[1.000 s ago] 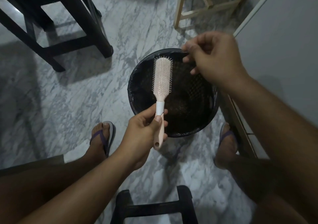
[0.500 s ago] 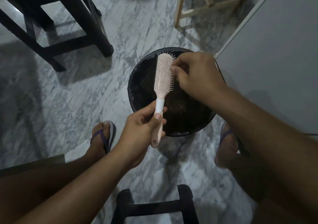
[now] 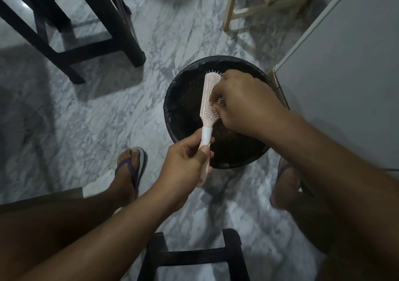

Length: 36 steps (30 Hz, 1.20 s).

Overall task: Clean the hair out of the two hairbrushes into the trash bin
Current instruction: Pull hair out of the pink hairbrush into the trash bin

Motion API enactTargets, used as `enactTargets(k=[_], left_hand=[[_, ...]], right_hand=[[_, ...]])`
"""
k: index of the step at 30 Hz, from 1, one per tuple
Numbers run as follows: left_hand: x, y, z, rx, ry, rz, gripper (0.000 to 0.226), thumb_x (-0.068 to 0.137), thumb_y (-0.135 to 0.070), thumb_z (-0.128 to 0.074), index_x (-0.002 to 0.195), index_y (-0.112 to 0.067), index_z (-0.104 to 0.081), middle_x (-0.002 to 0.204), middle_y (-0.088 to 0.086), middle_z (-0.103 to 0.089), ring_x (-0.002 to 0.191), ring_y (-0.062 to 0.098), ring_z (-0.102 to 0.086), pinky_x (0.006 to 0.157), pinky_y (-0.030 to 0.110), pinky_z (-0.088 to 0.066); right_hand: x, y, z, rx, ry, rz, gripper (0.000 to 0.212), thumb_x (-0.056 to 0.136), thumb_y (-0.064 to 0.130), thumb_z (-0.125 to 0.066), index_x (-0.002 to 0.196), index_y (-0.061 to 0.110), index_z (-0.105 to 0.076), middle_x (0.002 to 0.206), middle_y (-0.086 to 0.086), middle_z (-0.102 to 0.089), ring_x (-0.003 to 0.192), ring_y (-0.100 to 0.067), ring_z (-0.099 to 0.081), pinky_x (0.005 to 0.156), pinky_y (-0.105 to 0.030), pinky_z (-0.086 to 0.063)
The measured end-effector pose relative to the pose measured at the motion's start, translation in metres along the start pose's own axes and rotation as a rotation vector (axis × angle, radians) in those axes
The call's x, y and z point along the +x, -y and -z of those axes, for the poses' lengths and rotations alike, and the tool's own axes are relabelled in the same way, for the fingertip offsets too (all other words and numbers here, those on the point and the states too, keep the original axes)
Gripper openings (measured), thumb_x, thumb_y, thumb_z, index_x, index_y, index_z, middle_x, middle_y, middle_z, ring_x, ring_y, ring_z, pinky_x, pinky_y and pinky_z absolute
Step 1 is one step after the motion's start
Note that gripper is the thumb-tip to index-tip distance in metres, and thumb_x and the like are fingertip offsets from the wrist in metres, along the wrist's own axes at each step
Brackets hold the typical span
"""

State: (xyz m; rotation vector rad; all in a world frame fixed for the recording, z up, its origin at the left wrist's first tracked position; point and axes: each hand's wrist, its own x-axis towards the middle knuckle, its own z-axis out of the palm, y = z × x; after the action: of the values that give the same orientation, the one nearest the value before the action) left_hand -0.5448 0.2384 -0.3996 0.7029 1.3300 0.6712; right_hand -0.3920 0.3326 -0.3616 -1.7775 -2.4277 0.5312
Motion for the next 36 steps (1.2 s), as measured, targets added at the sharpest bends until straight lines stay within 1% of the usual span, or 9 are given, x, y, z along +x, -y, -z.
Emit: enactTargets(k=[6,12,15,18,22,25,27,32,36], left_hand=[[-0.001,-0.005,0.003,0.121,-0.019,-0.096,0.049,0.101,-0.005,-0.052,0.112,-0.052,-0.057,0.104,-0.004,-0.069,0.083,0.009,-0.061,0.077,0.034,-0.058],[-0.001,-0.011,0.002,0.093,0.005,-0.117,0.044,0.101,-0.006,-0.051,0.116,-0.047,-0.06,0.102,-0.004,-0.068,0.081,0.008,-0.06,0.073,0.031,-0.057],[-0.001,-0.015,0.003,-0.014,0.028,-0.06,0.039,0.101,-0.004,-0.051,0.113,-0.038,-0.066,0.099,0.0,-0.066,0.075,0.013,-0.057,0.07,0.035,-0.051],[-0.001,-0.015,0.005,-0.058,0.02,-0.05,0.035,0.101,-0.004,-0.051,0.123,-0.027,-0.066,0.108,0.002,-0.068,0.076,0.015,-0.056,0.066,0.034,-0.05],[0.001,-0.014,0.007,-0.036,0.01,-0.056,0.036,0.101,-0.005,-0.052,0.131,-0.021,-0.063,0.109,0.005,-0.067,0.074,0.017,-0.056,0.062,0.028,-0.052],[0.001,-0.015,0.005,-0.041,0.012,-0.059,0.035,0.1,-0.005,-0.052,0.126,-0.025,-0.065,0.107,0.004,-0.067,0.073,0.018,-0.055,0.058,0.025,-0.051],[0.001,-0.016,0.003,-0.045,0.017,-0.061,0.036,0.1,-0.005,-0.052,0.126,-0.025,-0.065,0.105,0.004,-0.067,0.072,0.017,-0.055,0.058,0.024,-0.051],[-0.001,-0.015,0.0,-0.022,0.019,-0.043,0.037,0.102,-0.006,-0.05,0.134,-0.018,-0.061,0.095,0.005,-0.064,0.069,0.017,-0.054,0.059,0.025,-0.049],[-0.001,-0.01,0.002,0.063,-0.006,-0.066,0.041,0.102,-0.006,-0.051,0.133,-0.03,-0.06,0.103,-0.001,-0.067,0.08,0.01,-0.059,0.069,0.027,-0.054]], right_hand=[[-0.007,0.009,-0.003,-0.044,-0.102,-0.027,0.018,0.092,0.031,-0.064,0.104,0.02,-0.07,0.11,-0.002,-0.057,0.088,-0.027,-0.064,0.072,-0.039,-0.054],[-0.004,0.01,-0.007,-0.006,-0.154,-0.041,0.014,0.092,0.023,-0.06,0.097,0.011,-0.065,0.107,-0.007,-0.055,0.082,-0.029,-0.063,0.068,-0.043,-0.055],[0.001,-0.002,0.002,0.304,-0.162,-0.113,0.018,0.096,0.02,-0.054,0.097,0.009,-0.068,0.097,-0.006,-0.064,0.084,-0.023,-0.064,0.079,-0.048,-0.056],[0.004,-0.024,0.027,0.599,-0.321,-0.264,0.018,0.1,0.02,-0.054,0.096,0.01,-0.068,0.075,0.005,-0.066,0.061,-0.005,-0.065,0.066,-0.043,-0.061],[0.005,-0.042,0.034,0.462,-0.38,-0.227,0.019,0.1,0.023,-0.055,0.098,0.011,-0.071,0.077,0.016,-0.061,0.071,-0.002,-0.061,0.079,-0.035,-0.058],[0.002,-0.031,0.019,0.383,-0.294,-0.094,0.015,0.096,0.02,-0.06,0.095,0.01,-0.072,0.088,0.001,-0.069,0.082,-0.013,-0.063,0.079,-0.029,-0.05],[-0.001,-0.019,0.009,0.309,-0.211,0.033,0.014,0.093,0.024,-0.065,0.094,0.013,-0.073,0.089,-0.002,-0.068,0.081,-0.013,-0.059,0.075,-0.027,-0.046],[0.0,-0.002,0.004,0.128,-0.059,0.063,0.017,0.09,0.025,-0.068,0.105,0.02,-0.075,0.104,-0.005,-0.064,0.093,-0.026,-0.065,0.081,-0.045,-0.056],[0.0,-0.002,0.004,0.073,-0.037,0.009,0.02,0.088,0.02,-0.073,0.108,0.022,-0.074,0.107,-0.007,-0.066,0.092,-0.029,-0.068,0.081,-0.044,-0.058]])
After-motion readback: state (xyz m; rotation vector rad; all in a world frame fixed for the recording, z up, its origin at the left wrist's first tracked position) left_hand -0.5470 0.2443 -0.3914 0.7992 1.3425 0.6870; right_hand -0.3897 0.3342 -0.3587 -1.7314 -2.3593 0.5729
